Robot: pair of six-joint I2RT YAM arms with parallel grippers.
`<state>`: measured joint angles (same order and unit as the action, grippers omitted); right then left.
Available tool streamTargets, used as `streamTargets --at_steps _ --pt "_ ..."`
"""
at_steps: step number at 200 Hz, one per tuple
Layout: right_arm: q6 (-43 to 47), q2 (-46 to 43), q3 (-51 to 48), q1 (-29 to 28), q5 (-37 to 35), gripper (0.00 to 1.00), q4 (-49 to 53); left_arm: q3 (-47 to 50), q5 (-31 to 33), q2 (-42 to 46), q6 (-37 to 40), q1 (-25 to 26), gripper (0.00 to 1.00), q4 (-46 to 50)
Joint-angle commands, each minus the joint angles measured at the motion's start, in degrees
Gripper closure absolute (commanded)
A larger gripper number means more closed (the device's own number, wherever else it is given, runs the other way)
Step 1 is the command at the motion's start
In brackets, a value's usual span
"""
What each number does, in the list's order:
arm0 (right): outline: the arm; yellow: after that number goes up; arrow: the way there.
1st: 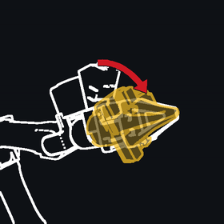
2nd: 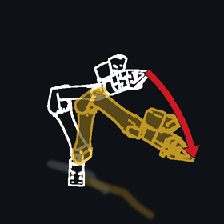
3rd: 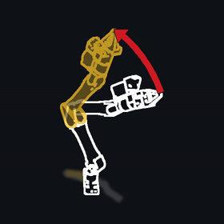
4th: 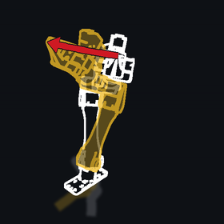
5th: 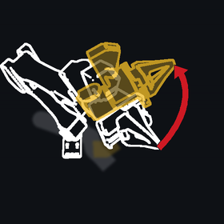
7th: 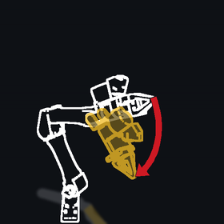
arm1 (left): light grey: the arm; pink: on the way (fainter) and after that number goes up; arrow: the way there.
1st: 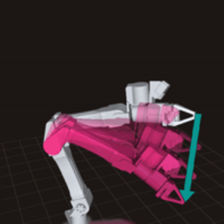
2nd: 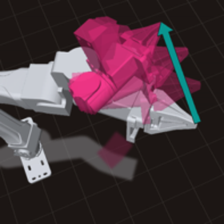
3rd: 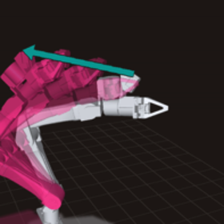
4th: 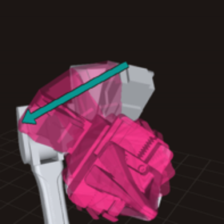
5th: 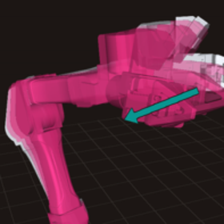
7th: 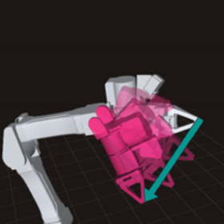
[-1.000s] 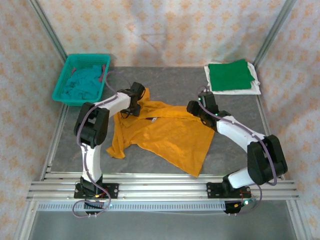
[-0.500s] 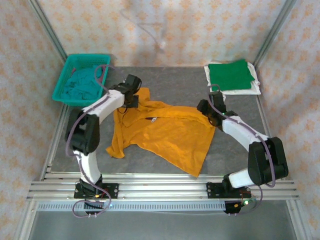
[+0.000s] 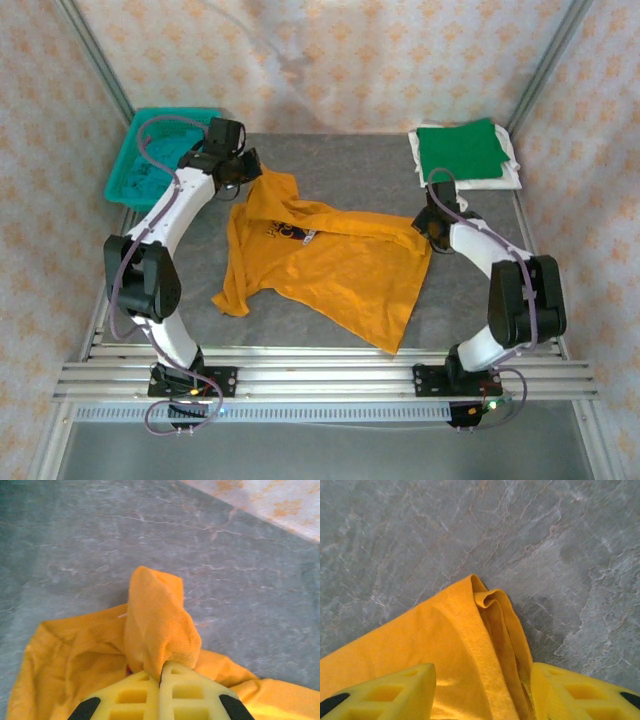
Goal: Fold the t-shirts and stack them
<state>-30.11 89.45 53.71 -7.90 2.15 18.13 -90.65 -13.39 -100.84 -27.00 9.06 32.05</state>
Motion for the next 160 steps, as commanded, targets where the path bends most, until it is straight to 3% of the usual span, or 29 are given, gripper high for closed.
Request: streamTargets --at_steps 1,63,113,124,144,160 --pt "-1.3 2.0 0.6 0.7 2.1 0.48 3.4 -2.7 -2.0 -1.0 -1.6 0.2 1.0 -0.2" --pt "-1.0 4.0 -2.1 0.7 5.9 0.58 0.7 2.9 -0.1 1.7 -3.0 -0.8 1.0 -2.2" --pt "-0.9 4.6 -3.8 0.7 7.1 0.54 0.3 6.6 2.2 4.6 -2.6 -2.2 1.0 -2.4" --pt "-0.9 4.3 -4.7 0.7 8.2 0.59 -1.2 7.3 2.4 5.1 -2.6 -2.5 1.0 -2.7" --pt "-0.8 4.0 -5.0 0.7 9.7 0.8 -2.1 7.7 2.9 5.3 -2.3 -2.6 1.0 -2.3" --pt "-0.9 3.1 -4.8 0.7 9.9 0.83 -1.8 8.7 3.7 6.2 -2.4 -2.6 1.0 -2.5"
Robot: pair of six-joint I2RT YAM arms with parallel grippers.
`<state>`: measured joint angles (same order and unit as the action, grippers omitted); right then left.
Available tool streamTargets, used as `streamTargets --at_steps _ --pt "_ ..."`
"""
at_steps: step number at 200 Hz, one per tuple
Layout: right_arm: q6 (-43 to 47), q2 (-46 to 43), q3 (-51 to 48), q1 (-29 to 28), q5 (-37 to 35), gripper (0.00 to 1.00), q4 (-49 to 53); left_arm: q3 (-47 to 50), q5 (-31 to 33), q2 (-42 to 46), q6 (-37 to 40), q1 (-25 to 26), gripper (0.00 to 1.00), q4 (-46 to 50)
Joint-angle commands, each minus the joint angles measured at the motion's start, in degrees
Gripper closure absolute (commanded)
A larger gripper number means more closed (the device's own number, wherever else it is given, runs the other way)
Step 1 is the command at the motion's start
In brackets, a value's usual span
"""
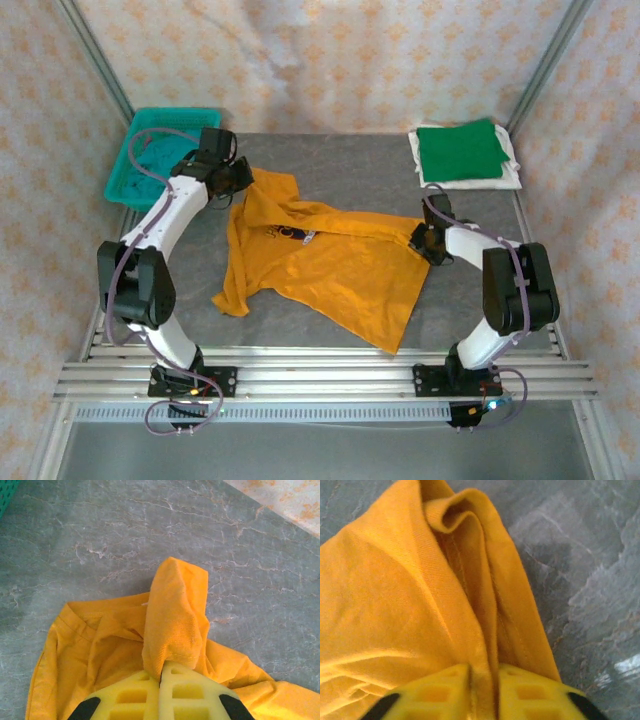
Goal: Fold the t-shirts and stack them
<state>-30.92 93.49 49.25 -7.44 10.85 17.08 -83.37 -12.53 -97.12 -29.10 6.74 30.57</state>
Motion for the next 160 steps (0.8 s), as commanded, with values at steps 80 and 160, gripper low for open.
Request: streamTargets --at_steps 80,160 --pt "1.1 -11.1 0.2 0.2 -0.2 1.0 9.0 13.8 9.4 16.4 -0.9 -2.6 1.0 1.8" --pt "3.6 -18.2 14.4 0.2 0.4 1.0 13.5 7.1 14.0 26.3 0.9 -3.1 1.0 6.9"
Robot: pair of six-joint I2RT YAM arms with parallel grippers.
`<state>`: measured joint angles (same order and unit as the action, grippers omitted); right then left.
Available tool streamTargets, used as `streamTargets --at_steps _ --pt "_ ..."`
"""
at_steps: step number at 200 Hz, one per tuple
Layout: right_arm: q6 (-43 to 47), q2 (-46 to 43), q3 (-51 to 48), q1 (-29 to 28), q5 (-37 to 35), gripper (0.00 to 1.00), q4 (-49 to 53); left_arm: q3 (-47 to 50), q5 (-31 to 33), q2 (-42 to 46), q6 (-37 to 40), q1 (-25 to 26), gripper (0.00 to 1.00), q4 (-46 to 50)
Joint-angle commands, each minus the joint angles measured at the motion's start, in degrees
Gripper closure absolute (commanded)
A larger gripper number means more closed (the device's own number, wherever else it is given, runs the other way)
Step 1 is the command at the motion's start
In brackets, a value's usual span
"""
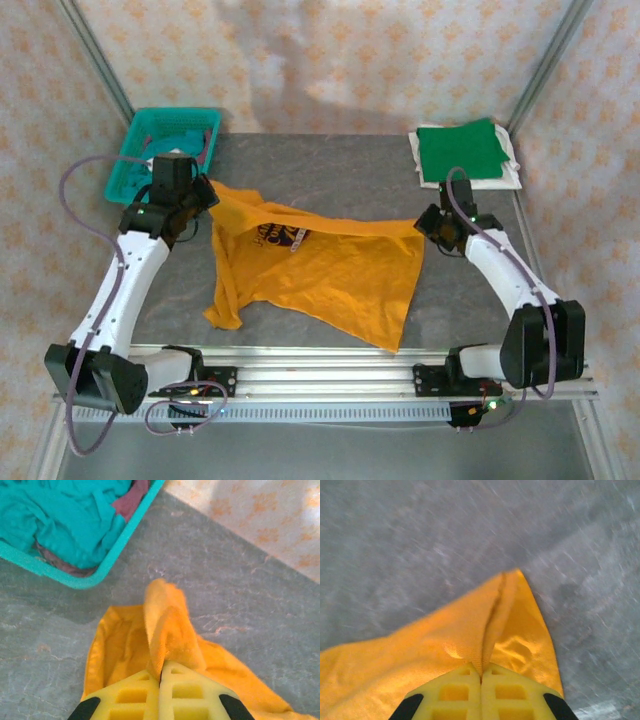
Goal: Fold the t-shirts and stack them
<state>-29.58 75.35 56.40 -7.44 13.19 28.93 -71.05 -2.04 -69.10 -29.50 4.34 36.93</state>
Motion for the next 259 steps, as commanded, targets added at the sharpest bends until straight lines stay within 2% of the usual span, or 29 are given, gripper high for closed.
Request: streamTargets --at_steps 1,23,44,77,94,96,105,108,120,129,142,154,166,182,200,221,245,259 --pt "2.4 0.1 7.5 0.2 -2.1 1.0 1.6 -5.5 3.6 -1.9 1.3 -0.8 1.0 0.5" --pt "3.5 4.7 13.4 0.3 -3.6 1.0 -0.1 -12.4 3.5 -9.2 2.2 -1.2 1.0 -0.6" --pt "4.5 13.1 21.2 0.3 -4.4 1.0 -1.3 -20.0 2.7 -19.1 3.0 -1.3 1.0 -2.6" --pt "4.5 29.3 36.7 0.8 -3.2 1.0 -2.8 -42.9 2.7 -40.6 5.3 -2.9 1.0 0.8" --pt "4.2 38.6 49.3 1.2 -2.6 1.0 -1.2 -63.0 5.4 -54.4 7.3 -3.4 0.6 6.5" --pt "4.1 39.6 51.1 1.3 -2.7 0.97 -0.6 -65.9 5.6 -56.1 7.7 -3.4 0.57 7.3" --pt "3.9 44.5 59.1 1.7 -2.6 0.76 2.3 -79.9 5.4 -64.6 9.6 -3.4 0.55 12.2" --pt "3.9 46.1 62.5 1.8 -2.5 0.72 3.6 -84.6 5.3 -66.9 10.2 -3.4 0.54 13.8" --pt "4.0 52.3 75.0 2.3 -2.8 0.67 9.5 -100.6 3.8 -73.6 11.2 -3.4 0.46 17.7" --pt "4.2 56.1 83.5 2.6 -2.9 0.67 14.2 -105.3 2.7 -74.5 11.5 -3.4 0.46 18.6" --pt "5.2 58.9 91.7 2.7 -2.3 0.67 19.9 -101.4 1.4 -70.5 11.9 -3.2 0.46 18.6" --pt "5.6 57.0 90.1 2.2 -0.8 0.67 20.7 -89.5 0.1 -63.8 12.5 -2.7 0.46 16.7" --pt "6.4 51.6 80.0 1.2 -0.1 0.67 17.5 -71.2 -0.4 -54.2 13.1 -1.6 0.46 11.5" --pt "6.6 41.2 60.0 -1.5 -1.1 0.67 8.1 -47.2 -0.8 -43.2 13.3 1.1 0.48 1.5" --pt "5.7 32.3 40.7 -5.0 -2.9 0.7 -1.7 -31.1 -0.3 -37.2 12.6 4.0 0.5 -3.0" --pt "5.2 30.7 31.5 -6.7 -3.7 0.79 -4.1 -25.0 -1.2 -39.4 12.1 5.0 0.56 -3.2" --pt "6.2 35.5 31.7 -7.0 -4.4 0.98 -2.0 -29.5 -0.4 -47.1 11.6 5.2 0.6 1.4" --pt "6.2 38.2 32.2 -7.3 -6.0 1.0 -2.0 -30.0 2.1 -48.9 9.6 5.1 0.6 2.4"
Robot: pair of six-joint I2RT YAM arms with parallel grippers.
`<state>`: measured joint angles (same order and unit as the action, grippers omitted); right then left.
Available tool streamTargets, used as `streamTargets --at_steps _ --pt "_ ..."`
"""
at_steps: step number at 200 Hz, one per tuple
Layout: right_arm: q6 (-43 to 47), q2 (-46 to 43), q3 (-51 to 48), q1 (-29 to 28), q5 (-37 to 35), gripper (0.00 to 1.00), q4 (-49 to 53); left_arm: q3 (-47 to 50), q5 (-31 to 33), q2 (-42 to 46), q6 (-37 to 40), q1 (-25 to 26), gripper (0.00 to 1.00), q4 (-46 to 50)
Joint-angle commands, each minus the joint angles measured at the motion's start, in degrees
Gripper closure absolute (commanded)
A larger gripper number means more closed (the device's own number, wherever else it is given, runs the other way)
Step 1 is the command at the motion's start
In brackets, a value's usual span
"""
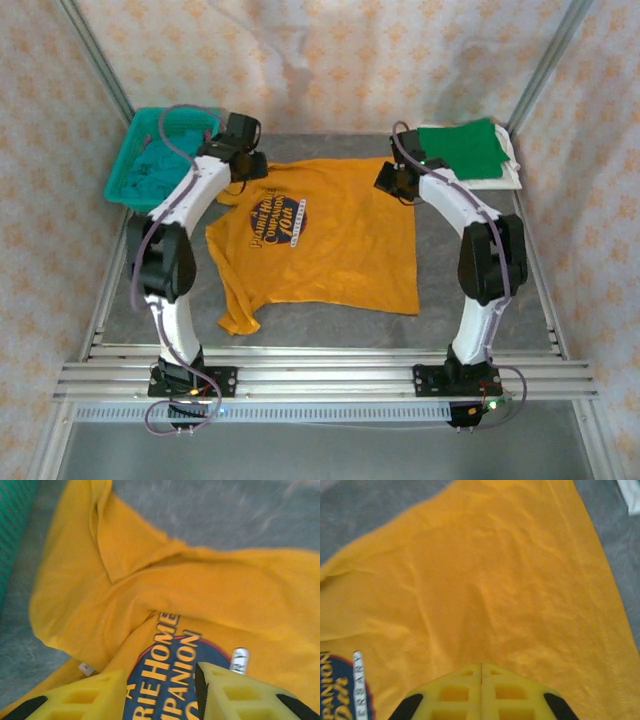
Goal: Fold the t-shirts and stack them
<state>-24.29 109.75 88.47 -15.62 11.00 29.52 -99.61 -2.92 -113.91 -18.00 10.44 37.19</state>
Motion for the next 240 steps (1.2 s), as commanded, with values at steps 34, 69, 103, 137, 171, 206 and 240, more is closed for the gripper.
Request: streamTargets --at_steps 34,69,103,137,171,206,240 --pt "-0.7 11.0 2.5 0.9 -5.5 1.0 0.8 5.2 6.5 -3.1 -4.6 -1.8 0.58 1.3" --pt "-2.5 13.3 0.3 1.6 -5.3 1.0 -0.3 17.3 9.6 4.1 -4.9 -2.2 0.58 -2.2" --pt "-6.4 14.0 -5.4 5.6 1.5 1.0 -6.8 25.8 4.0 9.4 -6.1 -7.6 0.56 -5.0" --pt "-9.7 13.4 -8.4 8.7 5.9 1.0 -12.0 31.5 3.2 13.3 -6.4 -9.3 0.56 -7.2" --pt "-11.0 11.5 -8.8 9.8 4.7 1.0 -12.1 33.4 4.0 14.0 -6.6 -11.0 0.59 -5.7" --pt "-10.7 9.4 -9.3 9.7 11.4 1.0 -15.1 35.6 -2.2 12.1 -6.3 -13.1 0.62 -10.4" --pt "-9.5 4.5 -10.9 8.2 12.1 1.0 -14.7 35.7 -3.6 11.4 -7.0 -13.2 0.93 -12.2"
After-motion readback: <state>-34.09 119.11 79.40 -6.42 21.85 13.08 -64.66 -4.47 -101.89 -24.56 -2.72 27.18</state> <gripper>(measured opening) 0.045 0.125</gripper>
